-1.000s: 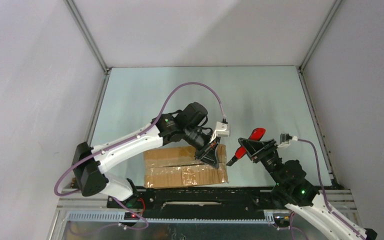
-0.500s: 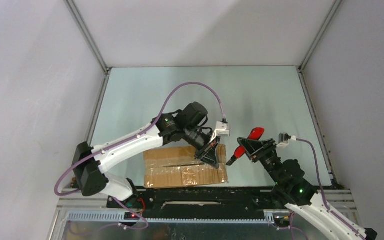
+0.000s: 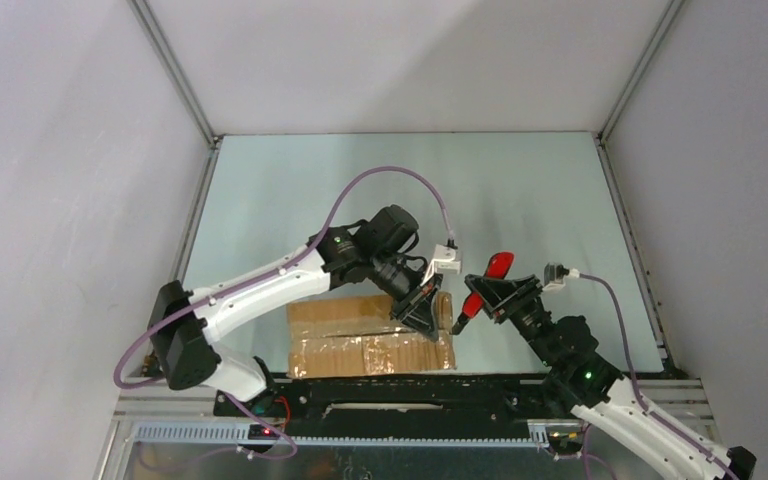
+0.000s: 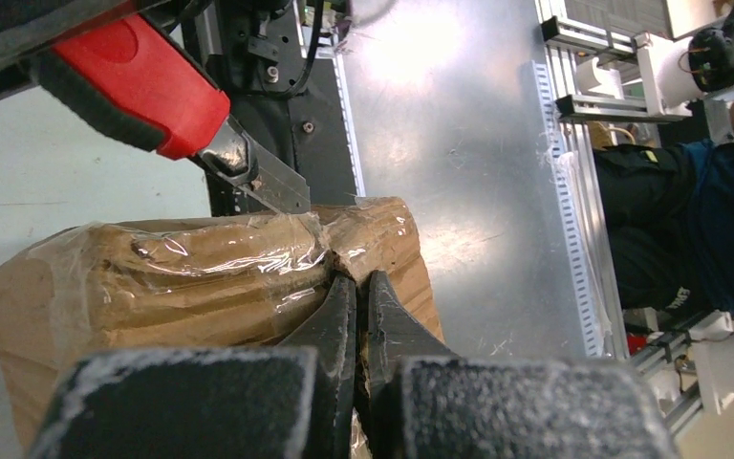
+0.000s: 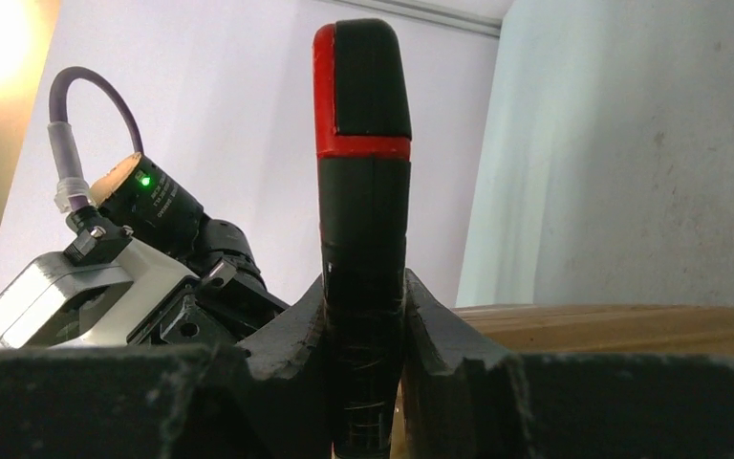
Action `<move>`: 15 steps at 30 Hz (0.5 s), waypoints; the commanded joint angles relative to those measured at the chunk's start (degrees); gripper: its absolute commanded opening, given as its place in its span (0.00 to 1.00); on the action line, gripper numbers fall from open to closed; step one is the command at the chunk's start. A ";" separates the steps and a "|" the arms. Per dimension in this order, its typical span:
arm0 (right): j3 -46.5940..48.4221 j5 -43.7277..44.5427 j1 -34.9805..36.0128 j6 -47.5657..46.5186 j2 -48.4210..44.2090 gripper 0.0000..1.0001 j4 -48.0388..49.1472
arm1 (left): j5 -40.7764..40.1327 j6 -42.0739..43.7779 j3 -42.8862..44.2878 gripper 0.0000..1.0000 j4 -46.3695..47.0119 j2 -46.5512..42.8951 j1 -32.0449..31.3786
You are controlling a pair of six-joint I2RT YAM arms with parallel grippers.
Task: Unpack the express box
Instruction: Cut the express box at the center of the board.
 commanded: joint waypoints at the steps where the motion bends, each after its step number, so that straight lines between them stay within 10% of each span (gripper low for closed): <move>1: -2.15 -3.66 2.34 0.93 2.56 0.00 5.29 | -0.60 0.62 3.20 0.00 4.11 2.66 -0.04; 15: -2.51 3.66 9.52 2.07 8.93 0.00 9.97 | -3.99 -0.65 8.16 0.00 4.95 2.00 0.39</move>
